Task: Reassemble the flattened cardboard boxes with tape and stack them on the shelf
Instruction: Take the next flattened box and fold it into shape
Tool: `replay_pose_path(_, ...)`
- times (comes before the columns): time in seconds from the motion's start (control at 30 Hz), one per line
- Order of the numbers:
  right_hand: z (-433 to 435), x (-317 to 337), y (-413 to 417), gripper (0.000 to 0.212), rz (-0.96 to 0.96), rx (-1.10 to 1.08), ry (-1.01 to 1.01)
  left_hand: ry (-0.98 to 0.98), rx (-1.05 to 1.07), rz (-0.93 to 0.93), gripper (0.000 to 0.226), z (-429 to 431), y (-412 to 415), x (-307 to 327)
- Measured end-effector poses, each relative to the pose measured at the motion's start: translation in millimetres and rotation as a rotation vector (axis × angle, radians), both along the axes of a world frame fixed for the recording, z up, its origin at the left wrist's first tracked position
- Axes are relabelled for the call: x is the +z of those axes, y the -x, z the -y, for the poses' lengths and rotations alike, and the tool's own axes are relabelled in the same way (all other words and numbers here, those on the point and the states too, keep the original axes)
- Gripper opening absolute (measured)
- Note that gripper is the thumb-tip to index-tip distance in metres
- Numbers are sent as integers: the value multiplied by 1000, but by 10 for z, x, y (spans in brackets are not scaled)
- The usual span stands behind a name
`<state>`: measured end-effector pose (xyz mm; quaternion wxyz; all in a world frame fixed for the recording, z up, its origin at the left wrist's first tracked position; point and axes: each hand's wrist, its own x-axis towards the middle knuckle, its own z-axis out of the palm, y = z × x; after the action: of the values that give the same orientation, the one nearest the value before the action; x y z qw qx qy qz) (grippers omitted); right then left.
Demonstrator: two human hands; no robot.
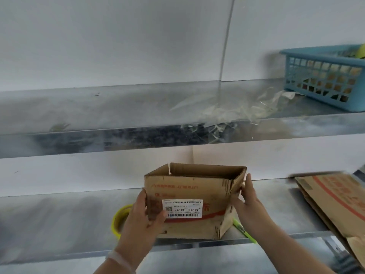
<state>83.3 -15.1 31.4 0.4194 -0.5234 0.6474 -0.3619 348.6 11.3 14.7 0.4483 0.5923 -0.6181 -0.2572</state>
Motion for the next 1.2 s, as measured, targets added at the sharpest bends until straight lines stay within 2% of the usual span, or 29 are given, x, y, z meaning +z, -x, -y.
replay_pose_path(0.07,-7,14,-56,59,236,-28,10,-11,-72,-22,57,-25,-29,-55)
replay_pose_path(0.13,-39,3,-90,69,362,7,27,-4,-133,-23,68,-52,-28,-92)
replay_pose_path(0.2,-44,-70,-104,76,368,41,49,16,-157,-19,71,-63,-29,-116)
replay_pose_path(0.3,-6,-110,-94,75,287,48,109,35,-131,-31,66,-21,-86,-148)
replay_pose_path(0.4,3,-60,-106,56,221,70,162,11,-113,-86,67,72,-128,-108)
replay_pose_path(0.47,-5,-38,-127,47,177,94,159,23,-109,-48,63,119,-114,-44)
replay_pose_path(0.53,-27,-11,-152,42,160,136,154,39,-117,-6,48,150,-116,16)
replay_pose_path(0.63,-49,-15,-151,47,168,140,178,19,-129,-21,19,186,-185,73)
replay_pose_path(0.7,-54,-29,-128,49,107,71,245,45,-98,-53,39,231,-222,102)
replay_pose_path(0.77,-36,-40,-116,50,-44,33,347,51,-77,-58,47,300,-225,106)
replay_pose_path(0.9,-21,-38,-128,45,-99,26,431,20,-52,-36,29,369,-159,199)
replay_pose_path(0.97,-12,-21,-137,43,-135,72,440,6,-61,-66,30,376,-172,223)
replay_pose_path(1.07,14,-30,-123,54,-169,180,362,-40,-109,-156,30,359,-188,236)
replay_pose_path(1.13,39,-61,-124,65,-268,225,315,-58,-150,-180,28,354,-198,244)
replay_pose_path(1.2,58,-47,-167,61,-339,208,275,-67,-160,-169,26,351,-214,253)
